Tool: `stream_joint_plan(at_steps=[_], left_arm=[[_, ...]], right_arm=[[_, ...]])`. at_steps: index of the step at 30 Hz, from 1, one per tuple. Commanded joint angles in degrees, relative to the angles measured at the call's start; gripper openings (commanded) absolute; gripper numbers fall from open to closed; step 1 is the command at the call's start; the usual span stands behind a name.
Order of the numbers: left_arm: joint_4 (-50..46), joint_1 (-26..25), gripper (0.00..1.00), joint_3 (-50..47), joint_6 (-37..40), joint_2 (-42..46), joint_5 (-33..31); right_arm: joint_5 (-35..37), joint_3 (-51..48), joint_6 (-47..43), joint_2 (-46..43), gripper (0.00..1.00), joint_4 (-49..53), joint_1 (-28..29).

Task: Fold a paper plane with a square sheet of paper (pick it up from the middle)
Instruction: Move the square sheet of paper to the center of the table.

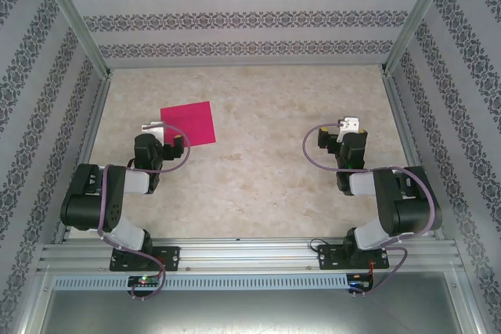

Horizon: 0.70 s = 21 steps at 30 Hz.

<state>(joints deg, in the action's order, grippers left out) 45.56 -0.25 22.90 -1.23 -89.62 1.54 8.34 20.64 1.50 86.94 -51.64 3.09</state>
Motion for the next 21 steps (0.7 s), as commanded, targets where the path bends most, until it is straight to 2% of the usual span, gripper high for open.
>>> stream_joint_plan(at_steps=[1,21], left_arm=[[1.2,0.9,1.0,1.2,1.0,0.3,0.9],[1.1,0.9,1.0,1.2,1.0,0.3,0.9]], right_arm=[[-4.1,1.2,-0.6,-0.5,0.98,-0.1,-0.8],[-5.0,1.3,-0.3,-0.6,0.98,0.3,-1.2]])
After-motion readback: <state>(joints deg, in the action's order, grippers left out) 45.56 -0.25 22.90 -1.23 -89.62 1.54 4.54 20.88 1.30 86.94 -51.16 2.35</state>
